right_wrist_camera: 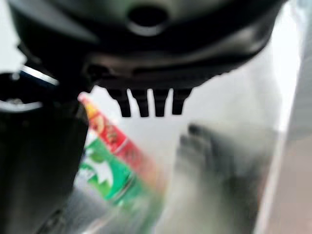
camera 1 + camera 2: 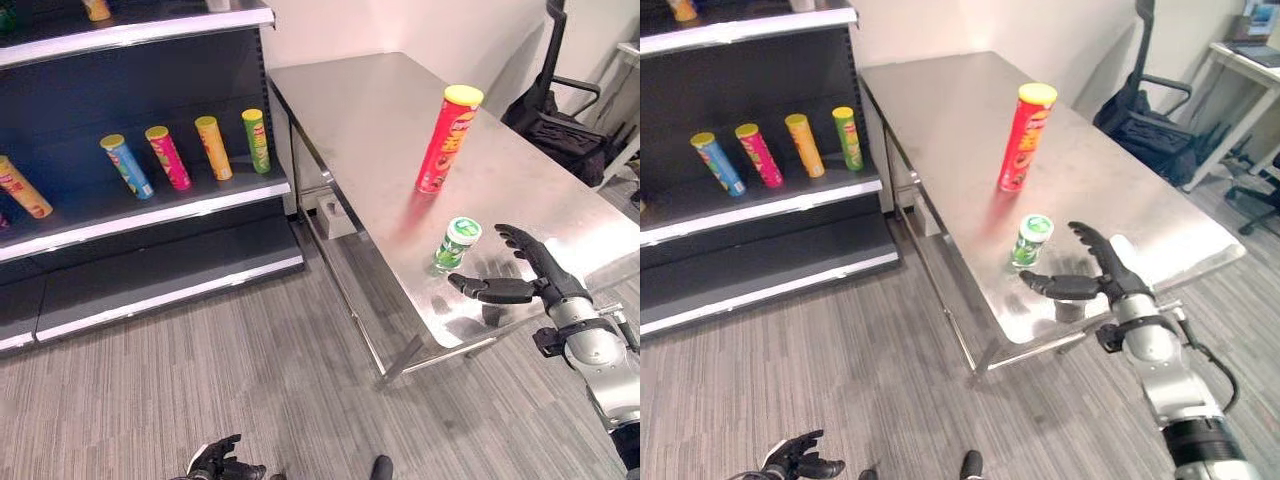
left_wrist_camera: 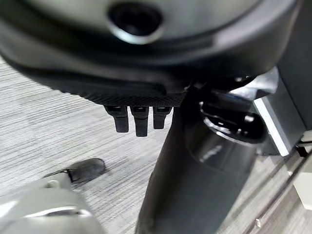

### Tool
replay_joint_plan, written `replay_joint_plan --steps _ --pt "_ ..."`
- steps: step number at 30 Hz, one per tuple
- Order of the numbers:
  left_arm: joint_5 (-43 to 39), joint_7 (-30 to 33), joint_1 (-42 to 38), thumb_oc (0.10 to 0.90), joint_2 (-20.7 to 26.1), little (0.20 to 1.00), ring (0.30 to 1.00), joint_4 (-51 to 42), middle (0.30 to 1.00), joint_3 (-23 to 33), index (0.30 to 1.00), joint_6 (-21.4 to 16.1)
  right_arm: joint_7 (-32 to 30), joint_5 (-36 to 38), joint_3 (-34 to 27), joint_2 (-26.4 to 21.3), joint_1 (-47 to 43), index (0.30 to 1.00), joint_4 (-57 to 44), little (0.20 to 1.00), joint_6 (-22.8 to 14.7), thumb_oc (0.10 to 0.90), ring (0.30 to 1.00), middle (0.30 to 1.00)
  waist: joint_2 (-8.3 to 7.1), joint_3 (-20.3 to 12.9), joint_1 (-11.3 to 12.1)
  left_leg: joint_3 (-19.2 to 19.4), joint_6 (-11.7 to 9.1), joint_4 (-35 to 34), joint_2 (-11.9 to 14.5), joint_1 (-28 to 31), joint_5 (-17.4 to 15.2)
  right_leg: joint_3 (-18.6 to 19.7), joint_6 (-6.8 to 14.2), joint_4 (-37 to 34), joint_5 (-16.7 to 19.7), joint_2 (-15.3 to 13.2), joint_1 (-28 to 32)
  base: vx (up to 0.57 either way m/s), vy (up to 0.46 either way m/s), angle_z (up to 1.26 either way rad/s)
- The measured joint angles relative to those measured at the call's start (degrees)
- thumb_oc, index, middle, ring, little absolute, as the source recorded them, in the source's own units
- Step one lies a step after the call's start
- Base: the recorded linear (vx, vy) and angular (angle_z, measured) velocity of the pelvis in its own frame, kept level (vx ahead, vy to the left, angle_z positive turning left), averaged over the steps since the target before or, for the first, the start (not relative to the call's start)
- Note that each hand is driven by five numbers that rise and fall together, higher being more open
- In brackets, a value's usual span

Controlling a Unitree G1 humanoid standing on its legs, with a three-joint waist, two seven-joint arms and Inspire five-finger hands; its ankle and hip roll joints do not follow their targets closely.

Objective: Put the goods on the table back onto the shelves and tidy them up.

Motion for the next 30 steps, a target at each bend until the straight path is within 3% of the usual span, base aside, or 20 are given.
replay_joint_plan --steps 10,11,12,28,30 --pt "0.0 0.2 1.2 0.8 0.1 0.9 0.9 0.0 0.9 0.6 0.9 0.0 -0.2 -0.9 1.7 0.0 -3.2 0.9 1.0 0.9 0.0 0.8 0.9 0.9 0.21 0.0 1.7 -1.8 0.0 0.7 -0.1 -0.5 0.0 -1.6 0.1 0.0 -0.3 -0.2 0.5 0.01 -0.003 0.1" --pt "0.0 0.2 1.2 0.8 0.1 0.9 0.9 0.0 0.9 0.6 0.9 0.0 -0.3 -1.3 2.0 0.0 -3.3 0.507 1.4 0.507 0.0 0.538 0.507 0.507 0.22 0.0 1.7 -1.9 0.0 0.7 -0.1 -0.6 0.0 -1.6 0.1 0.0 -0.3 -0.2 0.6 0.0 0.0 0.0" --pt "0.0 0.2 1.2 0.8 0.1 0.9 0.9 0.0 0.9 0.6 0.9 0.0 -0.4 -1.7 2.1 0.0 -3.3 0.3 1.6 0.3 0.0 0.4 0.3 0.3 0.23 0.0 1.7 -1.9 0.0 0.7 -0.1 -0.7 0.0 -1.6 0.2 0.0 -0.3 -0.2 0.7 0.0 0.0 0.0" --pt "0.2 0.4 1.3 0.8 0.1 0.9 0.9 0.0 0.9 0.8 0.9 0.0 -1.7 -2.6 1.9 0.0 -3.4 0.3 1.5 0.3 0.0 0.4 0.3 0.3 0.38 -0.1 1.2 -2.9 -0.1 0.9 -0.1 -0.8 0.1 -2.8 0.2 0.0 -0.4 -0.3 0.9 0.0 -0.004 0.03" --pt "1.6 0.4 1.4 0.8 0.1 0.9 0.9 -0.1 0.9 1.2 0.9 0.0 -1.8 -2.8 -1.1 0.0 -2.3 0.3 1.1 0.3 0.0 0.4 0.3 0.3 0.53 -0.2 0.8 -2.9 -0.1 0.9 0.0 -0.6 0.1 -2.7 0.2 0.0 -0.4 -0.3 1.1 -0.01 -0.045 -0.02"
